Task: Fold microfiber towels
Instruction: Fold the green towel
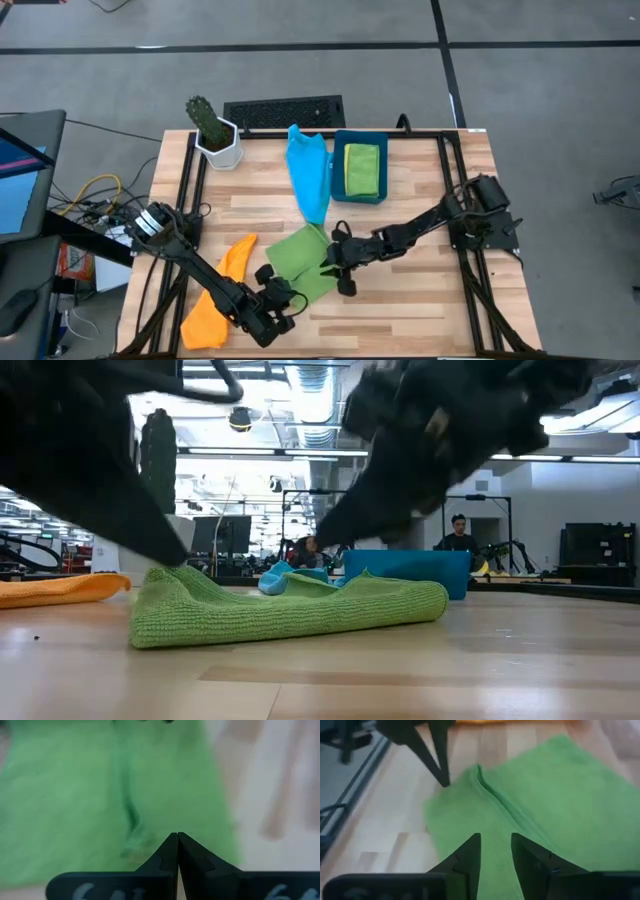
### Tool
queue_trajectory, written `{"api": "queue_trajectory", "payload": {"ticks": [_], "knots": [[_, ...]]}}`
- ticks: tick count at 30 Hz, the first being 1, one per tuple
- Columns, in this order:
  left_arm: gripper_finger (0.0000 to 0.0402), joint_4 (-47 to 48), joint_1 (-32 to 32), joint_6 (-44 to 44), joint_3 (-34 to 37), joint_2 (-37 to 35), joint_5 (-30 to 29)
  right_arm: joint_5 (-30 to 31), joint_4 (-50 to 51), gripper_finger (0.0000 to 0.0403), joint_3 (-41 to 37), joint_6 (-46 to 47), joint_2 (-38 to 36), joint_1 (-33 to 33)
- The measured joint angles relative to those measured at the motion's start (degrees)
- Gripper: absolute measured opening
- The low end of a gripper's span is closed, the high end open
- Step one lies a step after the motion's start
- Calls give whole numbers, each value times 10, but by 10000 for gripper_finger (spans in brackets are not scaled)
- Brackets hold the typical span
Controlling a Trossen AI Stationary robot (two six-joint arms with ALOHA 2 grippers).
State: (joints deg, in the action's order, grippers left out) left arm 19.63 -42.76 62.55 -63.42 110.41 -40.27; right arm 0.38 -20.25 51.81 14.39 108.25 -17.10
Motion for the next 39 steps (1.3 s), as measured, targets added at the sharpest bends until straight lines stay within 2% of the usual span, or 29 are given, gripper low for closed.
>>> {"api": "queue_trajectory", "payload": {"ticks": [4,11,15,20,23,31,39], "knots": [[0,41,-2,52,0,23,24,0,-8,120,0,10,34,5],[0,43,-21,132,-2,47,12,-5,-1,118,0,28,40,12],[0,35,-31,142,-2,44,14,5,-4,118,0,20,-14,20],[0,31,-39,151,-2,44,21,89,-5,118,1,-46,-55,38],[0,25,-45,151,-2,44,23,87,-3,118,1,-62,-54,52],[0,14,-59,160,-2,45,30,54,-1,118,10,-69,13,69],[0,15,-65,161,-1,45,30,83,123,118,9,-59,12,96]]}}
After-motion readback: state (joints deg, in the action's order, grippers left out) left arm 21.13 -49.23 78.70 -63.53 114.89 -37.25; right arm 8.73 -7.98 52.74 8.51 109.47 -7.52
